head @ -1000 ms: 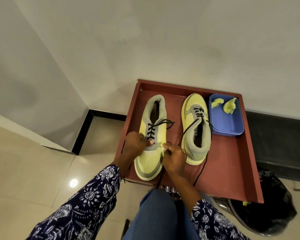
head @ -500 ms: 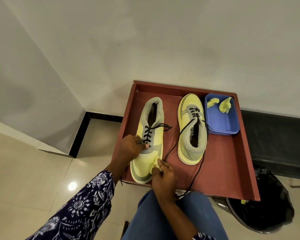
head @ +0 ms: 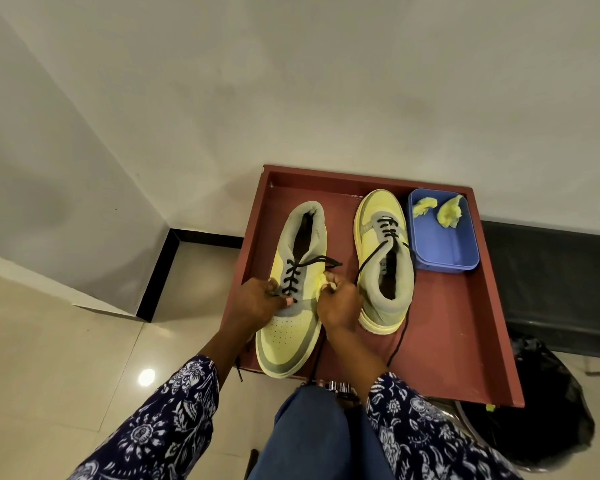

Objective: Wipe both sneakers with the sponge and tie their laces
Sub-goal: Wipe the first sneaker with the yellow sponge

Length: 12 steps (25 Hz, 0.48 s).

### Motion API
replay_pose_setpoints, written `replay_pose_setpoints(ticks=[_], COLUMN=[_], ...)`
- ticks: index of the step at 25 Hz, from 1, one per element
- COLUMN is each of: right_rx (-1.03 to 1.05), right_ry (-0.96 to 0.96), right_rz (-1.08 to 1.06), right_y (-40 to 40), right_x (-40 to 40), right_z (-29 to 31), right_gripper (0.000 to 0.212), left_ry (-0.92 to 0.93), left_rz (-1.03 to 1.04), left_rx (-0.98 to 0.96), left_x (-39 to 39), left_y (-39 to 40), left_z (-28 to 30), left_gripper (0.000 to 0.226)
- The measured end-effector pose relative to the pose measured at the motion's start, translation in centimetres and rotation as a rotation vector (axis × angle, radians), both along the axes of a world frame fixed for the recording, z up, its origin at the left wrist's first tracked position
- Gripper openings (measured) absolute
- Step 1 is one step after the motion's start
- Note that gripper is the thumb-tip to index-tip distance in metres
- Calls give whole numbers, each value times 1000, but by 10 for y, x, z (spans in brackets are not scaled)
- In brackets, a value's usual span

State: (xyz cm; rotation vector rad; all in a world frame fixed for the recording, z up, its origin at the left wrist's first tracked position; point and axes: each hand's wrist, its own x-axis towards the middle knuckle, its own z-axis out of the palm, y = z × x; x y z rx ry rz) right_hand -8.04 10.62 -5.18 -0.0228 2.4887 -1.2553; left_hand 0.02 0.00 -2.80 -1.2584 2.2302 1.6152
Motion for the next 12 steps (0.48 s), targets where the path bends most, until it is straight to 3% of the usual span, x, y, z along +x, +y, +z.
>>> replay_pose_setpoints(ticks=[3,8,12], right_rx=[18,45,63], right_ry=[31,46,33], right_rz=[73,97,109], right_y=[6,27,36], right_x=[0,42,68], right_z=[-1,-15,-17], right_gripper=[31,28,28], left_ry=[41,7,12], left_rz=[23,68,56], left_rx=[13,31,5], left_x=[0,-1,0], left_y=[2,0,1], left_z=[1,-5,-6], left_gripper=[28,21,38])
